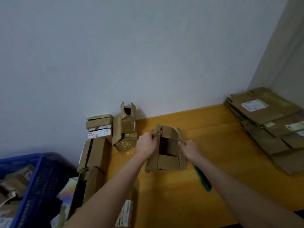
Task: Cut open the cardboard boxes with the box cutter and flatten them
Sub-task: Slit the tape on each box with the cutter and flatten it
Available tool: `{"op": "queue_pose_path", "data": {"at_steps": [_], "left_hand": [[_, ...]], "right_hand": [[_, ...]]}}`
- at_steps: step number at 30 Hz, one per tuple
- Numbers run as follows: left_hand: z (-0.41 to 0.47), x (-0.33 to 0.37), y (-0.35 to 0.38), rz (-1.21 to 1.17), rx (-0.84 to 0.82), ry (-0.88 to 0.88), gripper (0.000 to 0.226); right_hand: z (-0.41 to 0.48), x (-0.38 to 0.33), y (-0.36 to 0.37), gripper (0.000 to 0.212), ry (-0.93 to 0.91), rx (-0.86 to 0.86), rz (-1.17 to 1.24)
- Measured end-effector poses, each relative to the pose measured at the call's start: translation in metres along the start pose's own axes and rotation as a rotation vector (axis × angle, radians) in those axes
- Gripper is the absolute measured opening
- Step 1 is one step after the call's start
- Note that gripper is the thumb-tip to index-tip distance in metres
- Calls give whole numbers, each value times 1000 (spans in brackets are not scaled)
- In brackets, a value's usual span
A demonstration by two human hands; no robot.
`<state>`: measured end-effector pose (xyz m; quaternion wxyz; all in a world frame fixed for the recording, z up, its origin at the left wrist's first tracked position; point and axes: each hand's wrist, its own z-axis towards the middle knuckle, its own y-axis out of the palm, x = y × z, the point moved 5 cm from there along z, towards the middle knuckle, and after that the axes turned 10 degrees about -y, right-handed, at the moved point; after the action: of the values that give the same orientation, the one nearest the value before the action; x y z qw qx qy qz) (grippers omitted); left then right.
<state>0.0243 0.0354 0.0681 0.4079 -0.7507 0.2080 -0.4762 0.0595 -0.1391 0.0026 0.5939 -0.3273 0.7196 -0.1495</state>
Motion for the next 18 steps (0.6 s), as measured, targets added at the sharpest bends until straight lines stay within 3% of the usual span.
{"op": "queue_pose_path", "data": {"at_steps": [4, 6, 10, 13, 15, 18], "left_hand": [[6, -14, -13, -174, -16, -59, 21], [8, -25, -20, -297, -87, -106, 24], [5, -21, -22, -270, -182, -52, 23], [6, -9, -23, -204, -184, 9, 27], [3, 1, -25, -165, -177, 46, 32], [0, 17, -26, -88, -157, 115, 38]], "right_hand": [[-12, 1, -7, 40, 54, 39, 350], [-14, 0, -11, 43, 59, 52, 386], [-14, -2, -14, 40, 19, 75, 326], [-15, -11, -23, 67, -26, 211, 33], [-15, -24, -33, 87, -102, 262, -374], [-13, -47, -40, 101, -247, 161, -880]]}}
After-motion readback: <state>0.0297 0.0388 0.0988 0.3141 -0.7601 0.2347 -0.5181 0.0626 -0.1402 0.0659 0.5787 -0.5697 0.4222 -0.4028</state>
